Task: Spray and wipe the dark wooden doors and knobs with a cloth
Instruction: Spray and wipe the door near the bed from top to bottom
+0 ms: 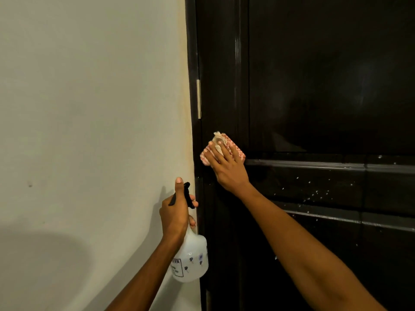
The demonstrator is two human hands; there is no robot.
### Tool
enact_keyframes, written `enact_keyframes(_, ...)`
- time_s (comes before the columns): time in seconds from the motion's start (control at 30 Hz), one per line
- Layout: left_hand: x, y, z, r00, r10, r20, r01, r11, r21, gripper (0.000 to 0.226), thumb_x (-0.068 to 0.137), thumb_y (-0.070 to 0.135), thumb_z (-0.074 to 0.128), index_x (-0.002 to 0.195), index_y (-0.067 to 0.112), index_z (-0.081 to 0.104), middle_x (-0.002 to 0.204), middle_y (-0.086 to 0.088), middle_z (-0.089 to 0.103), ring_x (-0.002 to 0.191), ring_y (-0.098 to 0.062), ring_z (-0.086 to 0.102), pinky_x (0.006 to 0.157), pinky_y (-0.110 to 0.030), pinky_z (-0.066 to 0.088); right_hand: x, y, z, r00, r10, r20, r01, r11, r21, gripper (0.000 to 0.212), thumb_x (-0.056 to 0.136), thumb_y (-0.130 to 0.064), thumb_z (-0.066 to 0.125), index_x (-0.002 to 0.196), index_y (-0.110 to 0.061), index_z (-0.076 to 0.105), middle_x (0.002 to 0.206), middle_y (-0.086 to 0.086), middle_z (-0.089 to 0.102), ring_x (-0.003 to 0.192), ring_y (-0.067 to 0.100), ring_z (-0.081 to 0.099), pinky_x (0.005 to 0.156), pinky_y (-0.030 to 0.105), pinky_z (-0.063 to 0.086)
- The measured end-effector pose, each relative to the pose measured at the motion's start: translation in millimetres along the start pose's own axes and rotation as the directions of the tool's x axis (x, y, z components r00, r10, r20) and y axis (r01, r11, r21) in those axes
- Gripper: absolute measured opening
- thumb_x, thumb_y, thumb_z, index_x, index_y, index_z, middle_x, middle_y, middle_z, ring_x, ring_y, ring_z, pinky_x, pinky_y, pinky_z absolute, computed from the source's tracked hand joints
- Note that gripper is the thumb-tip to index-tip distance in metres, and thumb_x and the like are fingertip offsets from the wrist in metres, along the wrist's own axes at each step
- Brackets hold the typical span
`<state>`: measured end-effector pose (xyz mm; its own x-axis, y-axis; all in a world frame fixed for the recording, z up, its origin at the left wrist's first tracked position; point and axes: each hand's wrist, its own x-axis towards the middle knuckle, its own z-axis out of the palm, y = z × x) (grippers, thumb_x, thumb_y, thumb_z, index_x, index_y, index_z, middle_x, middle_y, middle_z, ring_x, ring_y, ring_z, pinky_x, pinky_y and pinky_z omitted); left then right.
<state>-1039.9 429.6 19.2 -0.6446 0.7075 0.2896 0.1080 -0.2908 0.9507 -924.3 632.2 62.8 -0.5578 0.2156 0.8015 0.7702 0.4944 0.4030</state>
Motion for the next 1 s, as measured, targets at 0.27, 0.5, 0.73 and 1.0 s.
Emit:
enact_keyframes(0.27,5,-25,-20,1.000,-0.005,-0.010,0.005,1.000,0.003,0.070,0.098,0.071,0.041,0.093,0.012,0.078,0.077,-0.007,0.077,0.054,-0.034,0.062,0.047,-0.034,0.051,-34,-63,55,0.955,-0.137,0.262,0.151,0.988,-0.032,0.071,0.101,-0.035,0.042,0.162,-0.016,0.010,0.169,0.012,0.001,0.155,0.032,-0.011,0.118,0.051,-0.025)
enact_keyframes(0.5,-11,-31,-22,0.999,-0.036,0.015,0.036,0.999,-0.013,0.064,0.100,0.067,0.043,0.094,0.013,0.077,0.073,-0.006,0.076,0.059,-0.033,0.063,0.047,-0.034,0.050,-119,-56,59,0.651,-0.482,0.586,0.562,0.825,0.053,0.069,0.100,-0.033,0.045,0.161,-0.029,0.014,0.170,0.000,0.003,0.157,0.026,-0.006,0.115,0.049,-0.024)
enact_keyframes(0.73,-11,-12,3,0.998,-0.006,0.068,0.005,1.000,0.019,0.073,0.100,0.070,0.039,0.090,0.008,0.076,0.077,-0.007,0.078,0.044,-0.027,0.056,0.043,-0.029,0.048,-64,26,-8,0.955,-0.203,0.215,0.231,0.966,-0.115,0.064,0.089,-0.038,0.054,0.152,-0.029,0.044,0.161,0.004,0.038,0.150,0.030,0.031,0.124,0.054,0.007)
enact_keyframes(1.0,-17,10,60,0.987,-0.040,0.154,0.043,0.999,-0.012,0.077,0.098,0.072,0.040,0.094,0.004,0.075,0.083,-0.011,0.078,0.039,-0.016,0.051,0.040,-0.027,0.046,-158,120,-60,0.989,0.142,-0.029,-0.145,0.982,-0.123,0.055,0.101,-0.040,0.051,0.154,-0.026,0.043,0.162,0.000,0.036,0.143,0.031,0.042,0.121,0.060,0.021)
